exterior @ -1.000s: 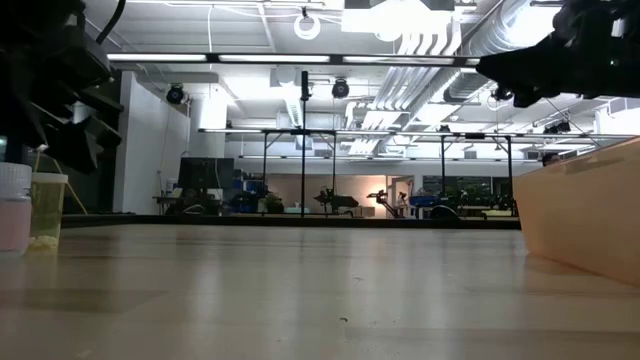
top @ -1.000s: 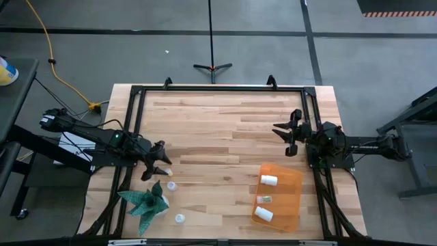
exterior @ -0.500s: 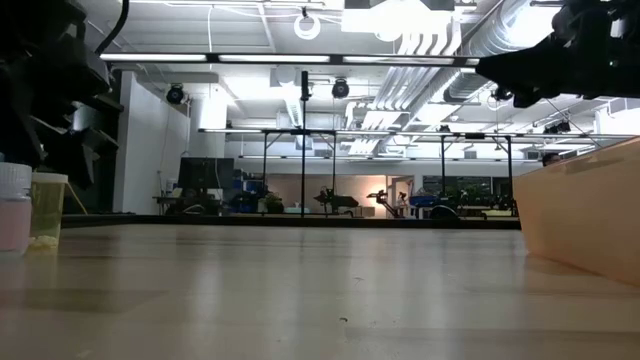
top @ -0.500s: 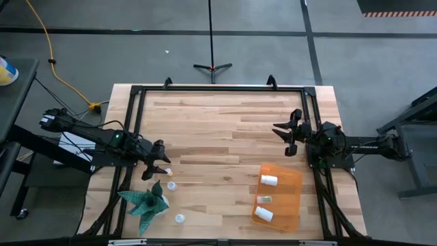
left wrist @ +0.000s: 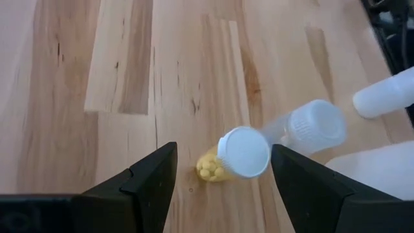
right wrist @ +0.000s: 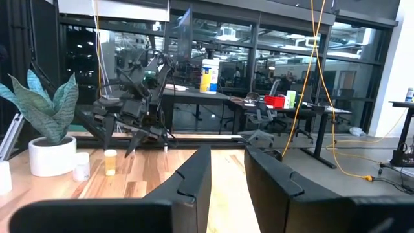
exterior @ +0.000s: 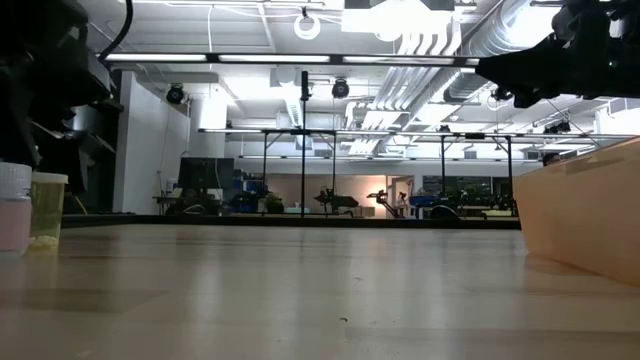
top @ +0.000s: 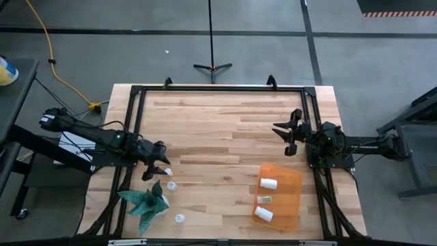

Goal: Pick and place pill bottles into a basket
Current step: Put the yellow medicine bottle into the orange bin

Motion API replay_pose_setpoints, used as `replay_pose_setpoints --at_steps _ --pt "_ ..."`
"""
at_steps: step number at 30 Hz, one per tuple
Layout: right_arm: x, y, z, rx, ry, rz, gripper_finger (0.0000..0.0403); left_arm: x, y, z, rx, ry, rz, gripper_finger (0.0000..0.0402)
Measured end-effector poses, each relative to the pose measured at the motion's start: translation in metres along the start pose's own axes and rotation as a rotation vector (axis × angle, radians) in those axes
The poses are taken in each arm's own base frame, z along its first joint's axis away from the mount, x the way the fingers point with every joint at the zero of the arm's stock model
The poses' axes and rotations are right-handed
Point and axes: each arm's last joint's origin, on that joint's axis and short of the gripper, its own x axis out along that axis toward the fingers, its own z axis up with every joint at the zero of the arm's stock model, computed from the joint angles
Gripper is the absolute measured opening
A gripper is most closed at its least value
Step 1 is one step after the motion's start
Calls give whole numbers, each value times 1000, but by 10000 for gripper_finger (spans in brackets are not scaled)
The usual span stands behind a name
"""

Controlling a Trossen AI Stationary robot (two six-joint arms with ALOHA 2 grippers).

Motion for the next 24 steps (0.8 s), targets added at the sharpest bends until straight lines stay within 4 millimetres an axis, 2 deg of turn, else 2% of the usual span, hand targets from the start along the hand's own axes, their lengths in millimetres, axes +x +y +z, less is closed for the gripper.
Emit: replay_pose_setpoints --at_steps 24 --pt "0 0 -1 -8 15 -14 85 12 1 1 -7 46 9 285"
